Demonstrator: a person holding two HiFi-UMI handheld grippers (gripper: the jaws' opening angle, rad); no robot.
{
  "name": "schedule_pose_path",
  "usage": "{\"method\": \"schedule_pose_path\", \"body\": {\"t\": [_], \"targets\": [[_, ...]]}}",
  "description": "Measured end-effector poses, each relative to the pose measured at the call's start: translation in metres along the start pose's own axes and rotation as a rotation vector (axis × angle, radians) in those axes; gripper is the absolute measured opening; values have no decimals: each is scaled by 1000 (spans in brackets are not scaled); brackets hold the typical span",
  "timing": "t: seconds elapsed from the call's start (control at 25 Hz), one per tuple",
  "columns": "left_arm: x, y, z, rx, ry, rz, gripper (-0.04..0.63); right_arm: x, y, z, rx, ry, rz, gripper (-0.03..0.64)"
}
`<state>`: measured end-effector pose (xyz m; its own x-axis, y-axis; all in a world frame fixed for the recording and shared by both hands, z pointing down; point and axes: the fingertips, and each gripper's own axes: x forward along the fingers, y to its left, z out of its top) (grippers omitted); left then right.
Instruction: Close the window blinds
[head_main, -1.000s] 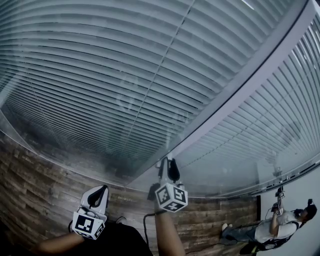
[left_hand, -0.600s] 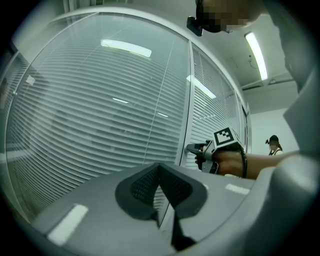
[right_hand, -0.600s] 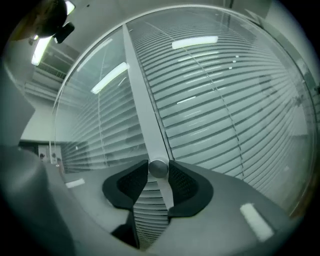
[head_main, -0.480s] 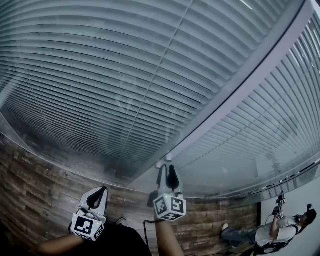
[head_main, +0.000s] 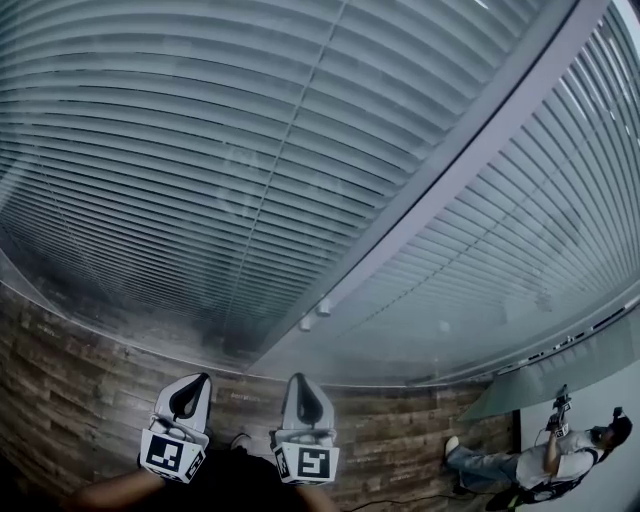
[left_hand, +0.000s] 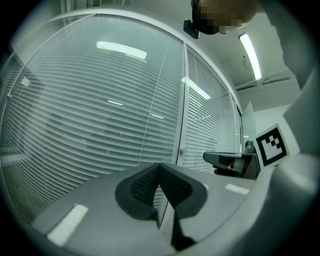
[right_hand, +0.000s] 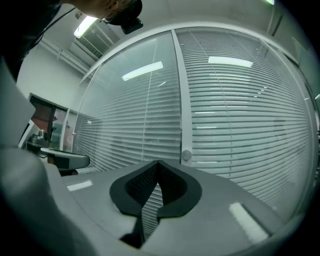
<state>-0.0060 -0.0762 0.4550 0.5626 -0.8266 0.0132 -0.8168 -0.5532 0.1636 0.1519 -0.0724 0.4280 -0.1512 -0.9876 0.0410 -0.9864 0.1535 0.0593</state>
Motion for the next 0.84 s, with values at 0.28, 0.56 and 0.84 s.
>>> {"method": "schedule_pose_path", "body": {"t": [0.28,0.56,0.84], "targets": [[7,-12,0,5,10,-36,2,-7,-2,7,-6,-15,-21,0],[7,-22,3,7,17,-67,2,-17,-8,13,0,-17,-53,0],[8,-20,-30,22,22,-72,2,-16,-7,-19,14,-35,-54,0]]}}
